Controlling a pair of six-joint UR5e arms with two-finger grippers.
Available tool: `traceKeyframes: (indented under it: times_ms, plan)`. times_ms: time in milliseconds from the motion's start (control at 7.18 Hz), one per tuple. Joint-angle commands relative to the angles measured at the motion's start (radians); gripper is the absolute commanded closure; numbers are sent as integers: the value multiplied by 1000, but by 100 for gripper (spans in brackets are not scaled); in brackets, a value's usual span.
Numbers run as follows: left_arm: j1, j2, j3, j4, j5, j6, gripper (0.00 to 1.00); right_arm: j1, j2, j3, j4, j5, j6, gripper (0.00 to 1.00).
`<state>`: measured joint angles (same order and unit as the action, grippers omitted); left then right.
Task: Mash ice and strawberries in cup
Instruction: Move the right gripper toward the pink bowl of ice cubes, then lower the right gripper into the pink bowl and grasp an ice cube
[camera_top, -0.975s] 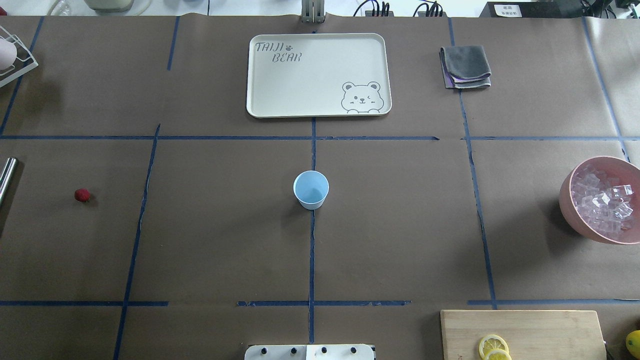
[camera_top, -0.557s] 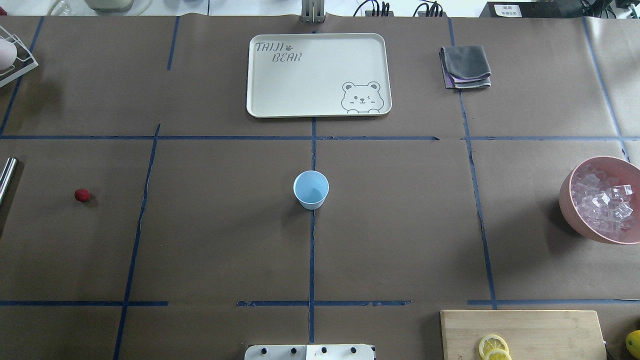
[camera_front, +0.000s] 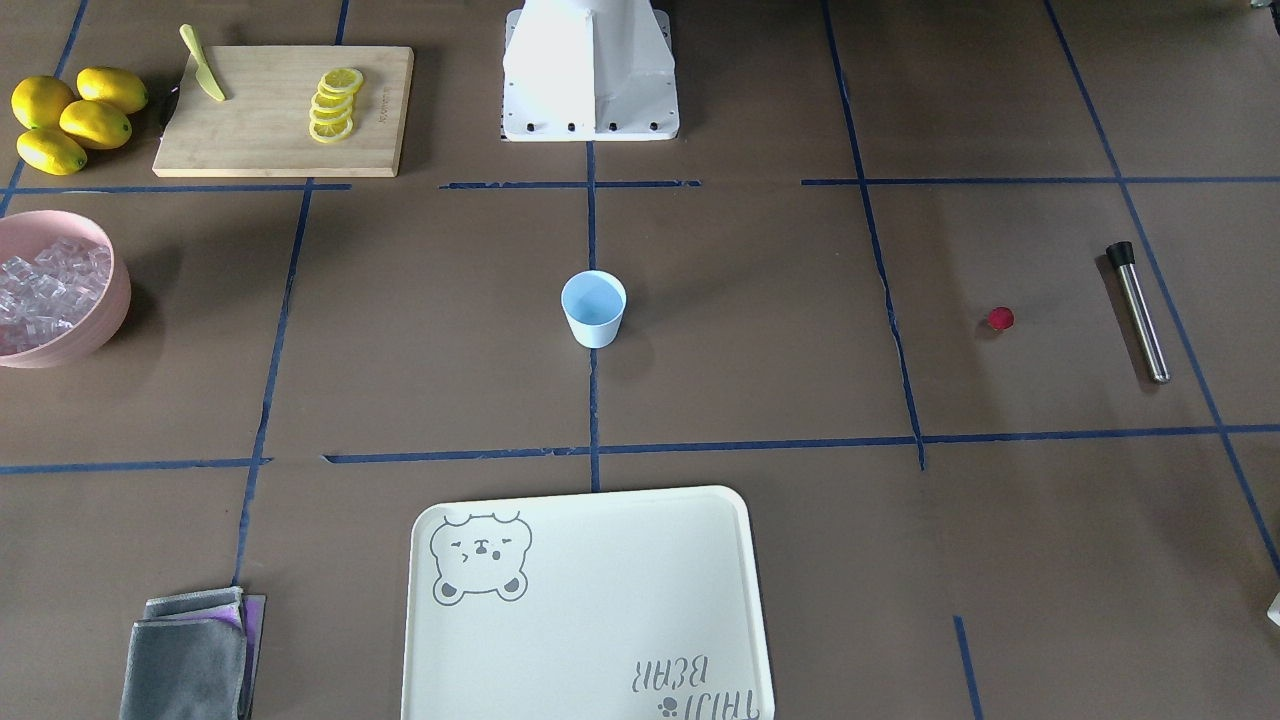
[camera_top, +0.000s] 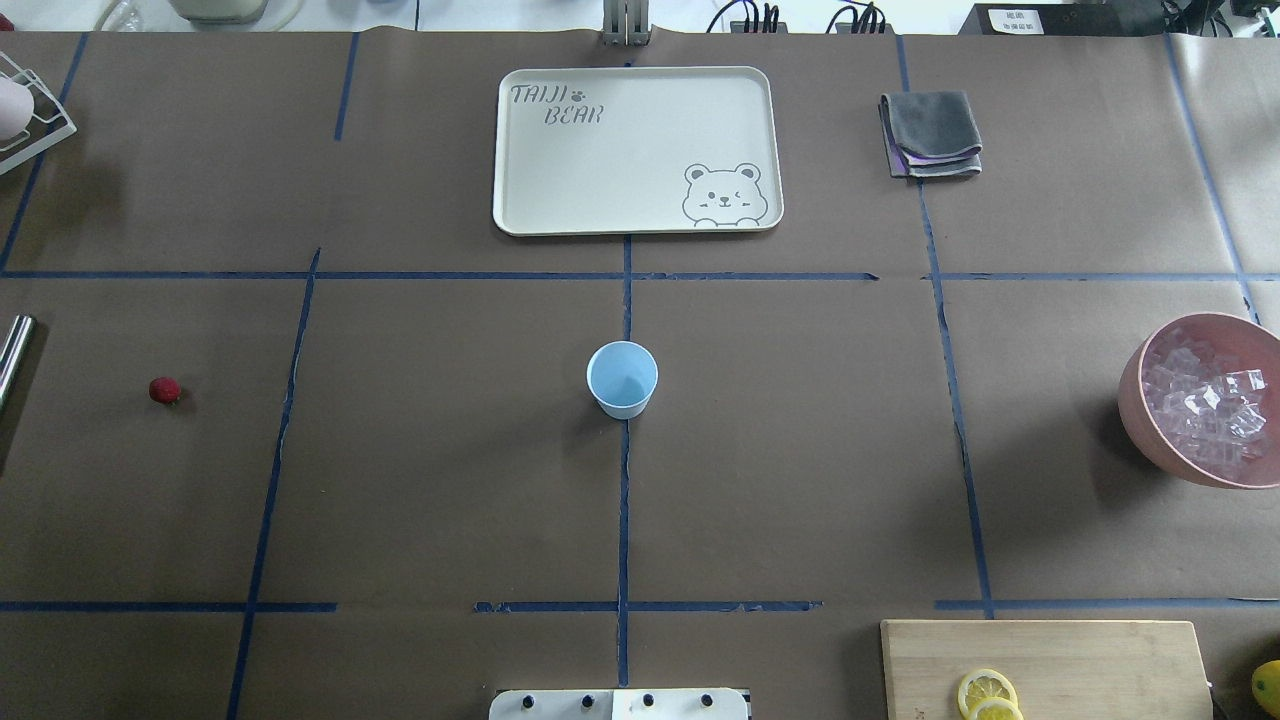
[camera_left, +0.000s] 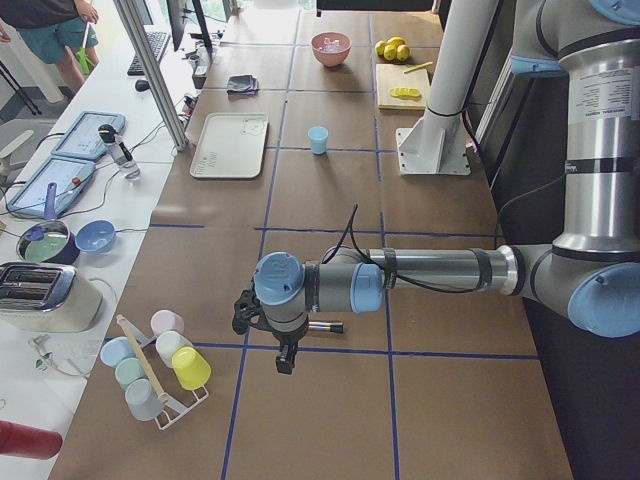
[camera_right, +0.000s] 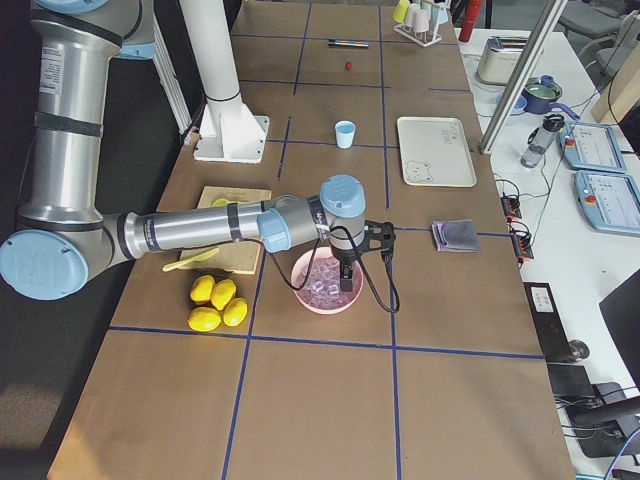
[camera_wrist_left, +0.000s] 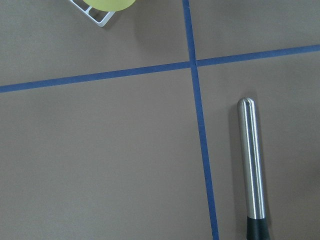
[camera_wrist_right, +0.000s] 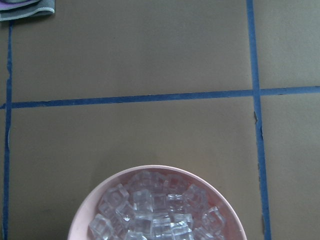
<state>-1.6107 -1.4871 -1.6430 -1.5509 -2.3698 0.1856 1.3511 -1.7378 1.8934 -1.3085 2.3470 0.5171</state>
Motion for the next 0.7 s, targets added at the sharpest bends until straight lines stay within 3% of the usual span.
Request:
traceKeyframes:
  times_ms: [0, 278, 557]
  plan:
    - [2, 1, -1, 0, 0, 0, 0, -126, -17, 4, 95, -85, 269, 1]
    - [12, 1, -3, 0, 0, 0, 0, -153, -61, -8, 127, -156, 385, 2]
    - [14, 1, -6, -2, 0, 0, 0, -171, -110, -39, 214, -160, 388, 4]
